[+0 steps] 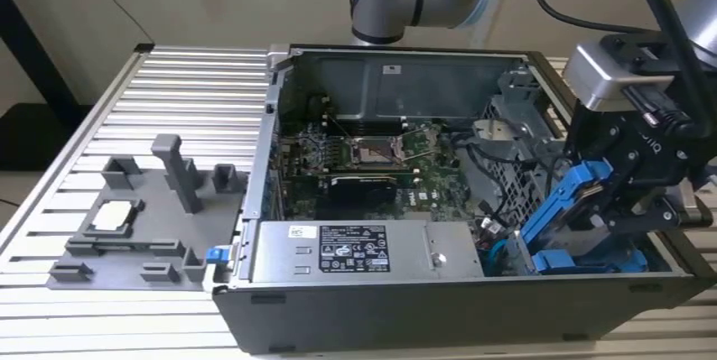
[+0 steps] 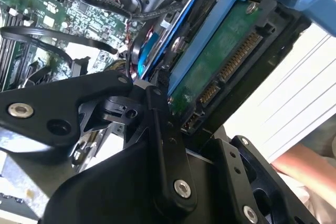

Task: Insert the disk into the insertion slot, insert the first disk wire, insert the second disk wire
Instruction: 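Insert the disk into the insertion slot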

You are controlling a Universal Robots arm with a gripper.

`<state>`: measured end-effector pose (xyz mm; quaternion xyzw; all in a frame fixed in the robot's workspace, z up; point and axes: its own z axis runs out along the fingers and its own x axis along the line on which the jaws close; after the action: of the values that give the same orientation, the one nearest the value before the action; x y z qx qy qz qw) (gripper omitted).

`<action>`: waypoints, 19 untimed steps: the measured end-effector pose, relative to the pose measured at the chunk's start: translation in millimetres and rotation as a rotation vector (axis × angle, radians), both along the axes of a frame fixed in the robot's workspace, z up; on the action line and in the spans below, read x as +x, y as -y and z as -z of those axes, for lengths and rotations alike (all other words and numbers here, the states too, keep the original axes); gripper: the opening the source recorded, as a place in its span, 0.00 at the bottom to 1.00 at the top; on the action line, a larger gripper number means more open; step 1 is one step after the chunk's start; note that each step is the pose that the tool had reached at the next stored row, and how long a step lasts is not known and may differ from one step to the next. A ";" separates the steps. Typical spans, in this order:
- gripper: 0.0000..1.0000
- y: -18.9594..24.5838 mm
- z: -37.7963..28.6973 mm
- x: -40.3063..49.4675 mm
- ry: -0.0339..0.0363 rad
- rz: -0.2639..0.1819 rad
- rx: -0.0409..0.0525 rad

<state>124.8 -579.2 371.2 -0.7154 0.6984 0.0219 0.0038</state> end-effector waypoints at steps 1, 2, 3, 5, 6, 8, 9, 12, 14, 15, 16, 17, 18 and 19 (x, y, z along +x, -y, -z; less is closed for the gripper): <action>0.33 0.0 1.7 0.0 0.0000 -0.001 -0.0001; 0.33 0.0 3.4 0.0 0.0000 -0.001 -0.0001; 0.33 0.0 4.5 0.0 0.0000 -0.002 0.0000; 0.33 0.0 5.1 0.0 0.0001 -0.003 0.0003; 0.33 0.0 5.2 0.0 0.0001 -0.003 0.0003; 0.33 0.0 5.3 0.0 0.0001 -0.003 0.0005; 0.33 0.0 5.3 0.0 0.0001 -0.003 0.0005; 0.34 -0.1 5.4 0.0 0.0002 -0.003 0.0010; 0.34 0.0 5.4 0.0 0.0001 -0.003 0.0006; 0.40 0.0 5.4 0.0 0.0001 -0.003 0.0007; 0.40 0.0 5.4 0.0 0.0001 -0.003 0.0007; 0.40 0.0 5.3 0.0 0.0001 -0.003 0.0006; 0.40 0.0 4.9 0.0 0.0000 -0.003 0.0004; 0.40 0.0 3.7 0.0 0.0001 -0.003 0.0003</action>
<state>124.8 -579.2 367.4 -0.7163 0.6975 0.0220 0.0040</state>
